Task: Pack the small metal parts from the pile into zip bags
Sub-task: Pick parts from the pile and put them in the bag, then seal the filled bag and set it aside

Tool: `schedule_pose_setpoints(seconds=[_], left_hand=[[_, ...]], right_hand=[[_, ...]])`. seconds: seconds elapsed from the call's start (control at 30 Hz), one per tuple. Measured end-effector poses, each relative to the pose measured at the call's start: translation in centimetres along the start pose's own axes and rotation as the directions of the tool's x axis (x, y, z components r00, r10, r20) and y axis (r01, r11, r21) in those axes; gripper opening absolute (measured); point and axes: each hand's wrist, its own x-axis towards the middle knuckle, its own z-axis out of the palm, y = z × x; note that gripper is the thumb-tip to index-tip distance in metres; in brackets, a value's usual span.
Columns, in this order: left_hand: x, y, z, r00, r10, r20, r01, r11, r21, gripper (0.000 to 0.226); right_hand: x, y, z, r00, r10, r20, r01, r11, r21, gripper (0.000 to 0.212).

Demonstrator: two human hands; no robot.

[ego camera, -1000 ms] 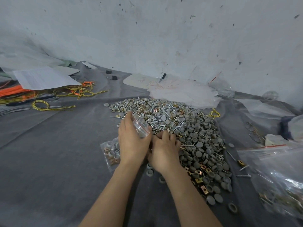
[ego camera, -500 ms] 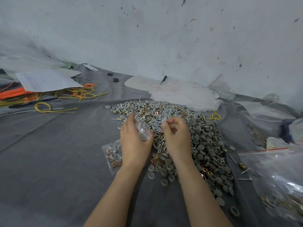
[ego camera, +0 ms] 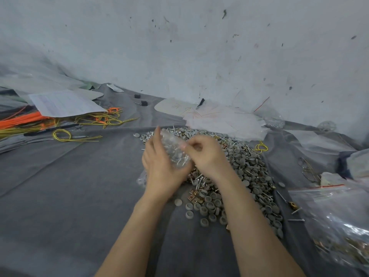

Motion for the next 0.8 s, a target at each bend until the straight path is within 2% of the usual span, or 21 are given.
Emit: schedule_pose_setpoints(seconds=[0.07, 0.1, 0.17, 0.2, 0.23, 0.37, 0.43, 0.5, 0.57, 0.7, 0.8], left_hand=[[0.1, 0.2, -1.5, 0.991, 0.004, 0.133, 0.021, 0.982, -0.188, 0.106], [0.4, 0.5, -2.3, 0.985, -0.022, 0.170, 0.076, 0.947, -0.313, 0.094], [1.3, 1.0, -3.1, 0.983, -0.044, 0.178, 0.123, 0.876, -0.466, 0.043], [1.8, 1.4, -3.3, 0.987, -0.024, 0.158, 0.096, 0.878, -0.468, 0.018], [2.1, 1.9, -3.3, 0.988, 0.007, 0.157, 0.068, 0.881, -0.468, 0.005], [2.3, 4.6, -2.4, 0.969, 0.107, 0.224, 0.001, 0.901, -0.433, 0.016], [2.0, 6.0, -1.6, 0.954, 0.156, 0.254, -0.054, 0.929, -0.367, 0.018], [1.7, 7.2, -0.9, 0.926, 0.232, 0.299, -0.154, 0.953, -0.262, 0.014], [1.3, 8.5, -0.3, 0.887, 0.305, 0.347, -0.257, 0.950, -0.177, 0.010], [1.1, 9.8, 0.0, 0.856, 0.329, 0.400, -0.286, 0.944, -0.163, 0.010], [1.2, 10.0, -0.1, 0.829, 0.335, 0.447, -0.285, 0.942, -0.177, 0.011]], right_hand=[[0.1, -0.6, -1.4, 0.998, -0.028, -0.048, 0.029, 0.999, 0.017, 0.009], [0.0, -0.9, -2.1, 0.998, -0.041, -0.054, 0.042, 0.999, 0.027, 0.008], [-0.2, -1.4, -3.5, 0.996, -0.052, -0.071, 0.057, 0.996, 0.069, 0.013], [-0.4, -1.5, -4.1, 0.995, -0.045, -0.086, 0.053, 0.994, 0.098, 0.016], [-0.7, -1.6, -4.8, 0.994, -0.034, -0.104, 0.047, 0.991, 0.122, 0.018], [-2.4, -0.7, -7.4, 0.974, 0.000, -0.225, 0.034, 0.988, 0.151, 0.017], [-3.4, 0.1, -8.4, 0.962, 0.007, -0.272, 0.004, 0.999, 0.040, 0.017], [-4.2, 0.8, -8.7, 0.971, -0.011, -0.239, -0.024, 0.989, -0.146, 0.023], [-5.0, 1.1, -8.7, 0.978, -0.041, -0.207, -0.015, 0.965, -0.263, 0.019], [-5.8, 1.5, -9.2, 0.966, -0.040, -0.255, -0.015, 0.978, -0.208, 0.001], [-6.1, 1.7, -9.9, 0.965, -0.013, -0.261, -0.035, 0.984, -0.176, 0.008]])
